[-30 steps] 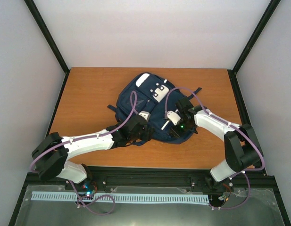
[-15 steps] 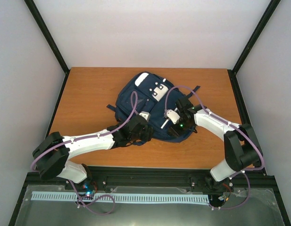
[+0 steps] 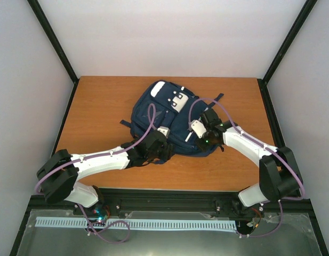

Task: Pack the student bag
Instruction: Zip the student bag at the center of the board.

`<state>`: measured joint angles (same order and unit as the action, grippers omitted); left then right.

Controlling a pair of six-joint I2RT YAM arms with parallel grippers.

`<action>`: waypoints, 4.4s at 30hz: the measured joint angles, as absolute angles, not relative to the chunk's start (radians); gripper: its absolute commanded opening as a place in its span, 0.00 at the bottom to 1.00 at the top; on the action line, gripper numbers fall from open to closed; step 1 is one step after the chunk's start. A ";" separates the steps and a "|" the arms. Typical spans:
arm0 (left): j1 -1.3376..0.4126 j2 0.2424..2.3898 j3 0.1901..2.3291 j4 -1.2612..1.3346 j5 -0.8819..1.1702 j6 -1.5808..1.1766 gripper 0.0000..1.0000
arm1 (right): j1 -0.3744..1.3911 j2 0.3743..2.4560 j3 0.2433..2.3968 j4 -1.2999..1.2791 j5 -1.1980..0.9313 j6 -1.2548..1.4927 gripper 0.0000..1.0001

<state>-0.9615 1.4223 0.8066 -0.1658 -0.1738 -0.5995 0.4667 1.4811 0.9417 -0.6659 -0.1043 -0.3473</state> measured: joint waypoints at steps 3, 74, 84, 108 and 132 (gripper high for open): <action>-0.961 1.422 0.807 -0.165 -0.173 -0.599 0.61 | 0.466 1.447 0.939 -0.660 -0.102 -0.355 0.18; -0.961 1.460 0.799 -0.150 -0.146 -0.636 0.61 | 0.478 1.415 0.877 -0.610 -0.127 -0.339 0.70; -0.961 1.380 0.746 -0.134 -0.170 -0.667 0.61 | 0.479 1.506 0.895 -0.608 -0.103 -0.321 0.46; -0.962 1.434 0.785 -0.119 -0.148 -0.701 0.61 | 0.447 1.477 0.867 -0.611 -0.192 -0.378 0.16; -0.962 1.672 0.961 -0.058 -0.030 -1.022 0.62 | 0.399 1.380 0.865 -0.661 -0.204 -0.398 0.03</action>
